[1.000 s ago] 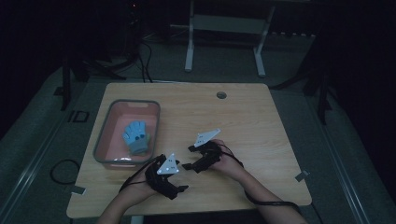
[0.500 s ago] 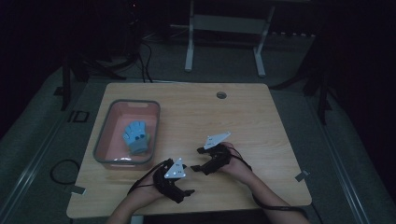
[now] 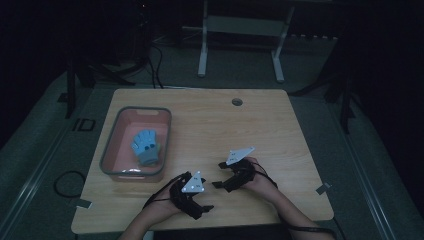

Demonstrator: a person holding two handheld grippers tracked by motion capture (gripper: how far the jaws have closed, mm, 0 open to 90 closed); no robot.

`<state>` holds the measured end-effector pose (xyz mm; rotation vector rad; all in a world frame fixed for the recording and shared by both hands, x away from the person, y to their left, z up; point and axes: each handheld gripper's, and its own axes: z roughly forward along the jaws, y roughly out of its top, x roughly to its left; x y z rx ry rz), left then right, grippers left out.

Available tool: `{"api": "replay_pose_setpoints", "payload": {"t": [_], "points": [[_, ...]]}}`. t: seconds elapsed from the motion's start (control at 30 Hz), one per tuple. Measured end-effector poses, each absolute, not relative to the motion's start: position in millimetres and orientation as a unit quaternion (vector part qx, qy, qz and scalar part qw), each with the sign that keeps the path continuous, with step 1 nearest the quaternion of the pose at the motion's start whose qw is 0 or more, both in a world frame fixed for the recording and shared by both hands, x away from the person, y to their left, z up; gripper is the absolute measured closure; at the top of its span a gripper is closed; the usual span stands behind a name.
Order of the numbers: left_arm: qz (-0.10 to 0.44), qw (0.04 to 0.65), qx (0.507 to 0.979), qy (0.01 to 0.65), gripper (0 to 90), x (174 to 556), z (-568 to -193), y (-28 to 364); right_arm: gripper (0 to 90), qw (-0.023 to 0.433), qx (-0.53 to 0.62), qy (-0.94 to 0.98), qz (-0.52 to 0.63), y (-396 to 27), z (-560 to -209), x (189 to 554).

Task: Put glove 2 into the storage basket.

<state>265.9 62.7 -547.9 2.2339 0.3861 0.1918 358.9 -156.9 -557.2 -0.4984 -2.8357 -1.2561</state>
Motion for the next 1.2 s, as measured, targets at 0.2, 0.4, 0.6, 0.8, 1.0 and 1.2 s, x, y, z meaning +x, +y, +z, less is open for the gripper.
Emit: {"api": "replay_pose_setpoints", "payload": {"t": [0.2, 0.4, 0.6, 0.8, 1.0, 1.2], "points": [[0.071, 0.423, 0.891, 0.151, 11.0, 266, -551, 58, 17.7, -0.001, -0.161, -0.902, -0.401, -165, -560, 355], [0.070, 0.431, 0.888, 0.148, 11.0, 265, -552, 56, 17.6, -0.012, -0.161, -0.901, -0.403, -168, -563, 350], [0.072, 0.426, 0.890, 0.141, 11.0, 263, -555, 57, 17.6, -0.013, -0.163, -0.899, -0.405, -170, -563, 349], [0.063, 0.421, 0.894, 0.138, 11.0, 261, -561, 56, 17.6, -0.020, -0.159, -0.904, -0.398, -169, -566, 349], [0.066, 0.423, 0.892, 0.144, 11.0, 262, -562, 58, 17.5, -0.021, -0.161, -0.902, -0.399, -170, -566, 349], [0.069, 0.427, 0.889, 0.149, 11.0, 263, -561, 60, 17.5, -0.022, -0.162, -0.903, -0.398, -170, -566, 350]]}}
